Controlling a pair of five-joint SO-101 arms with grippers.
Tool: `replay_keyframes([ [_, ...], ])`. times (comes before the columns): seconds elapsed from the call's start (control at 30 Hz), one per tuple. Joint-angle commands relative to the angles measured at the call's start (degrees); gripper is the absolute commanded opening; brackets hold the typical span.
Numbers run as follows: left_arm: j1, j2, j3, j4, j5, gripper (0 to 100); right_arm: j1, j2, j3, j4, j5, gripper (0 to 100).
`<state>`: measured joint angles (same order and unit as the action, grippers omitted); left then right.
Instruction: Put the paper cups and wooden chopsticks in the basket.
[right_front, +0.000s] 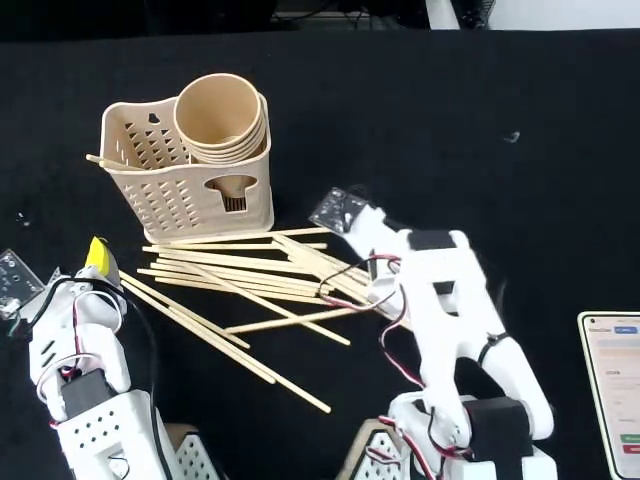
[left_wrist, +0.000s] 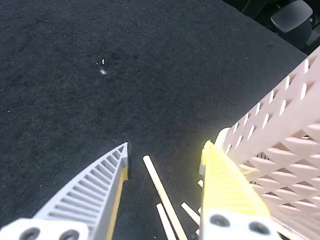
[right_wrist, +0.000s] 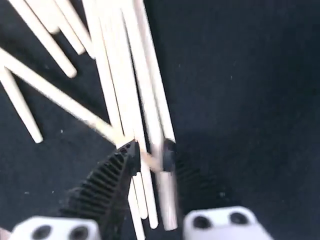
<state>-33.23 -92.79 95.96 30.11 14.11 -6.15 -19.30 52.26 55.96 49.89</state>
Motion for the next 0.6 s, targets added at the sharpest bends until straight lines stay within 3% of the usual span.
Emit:
replay_keyframes([
  [0.0, 0.3, -0.8, 0.4, -1.1, -0.4, 23, -1.8, -1.4, -2.7, -1.2, -0.9, 1.1],
  [0.2, 0.3, -0.8, 0.4, -1.1, -0.4, 23, -2.3, -1.2, -2.5, -3.9, -1.8, 2.2],
  [0.4, 0.3, -0.8, 0.4, -1.1, -0.4, 23, -2.8, 4.4, -3.0, -10.5, -6.5, 14.3],
  [0.57, 0.3, -0.8, 0.4, -1.1, -0.4, 23, -2.4, 12.0, -7.0, -10.8, -6.6, 14.5],
])
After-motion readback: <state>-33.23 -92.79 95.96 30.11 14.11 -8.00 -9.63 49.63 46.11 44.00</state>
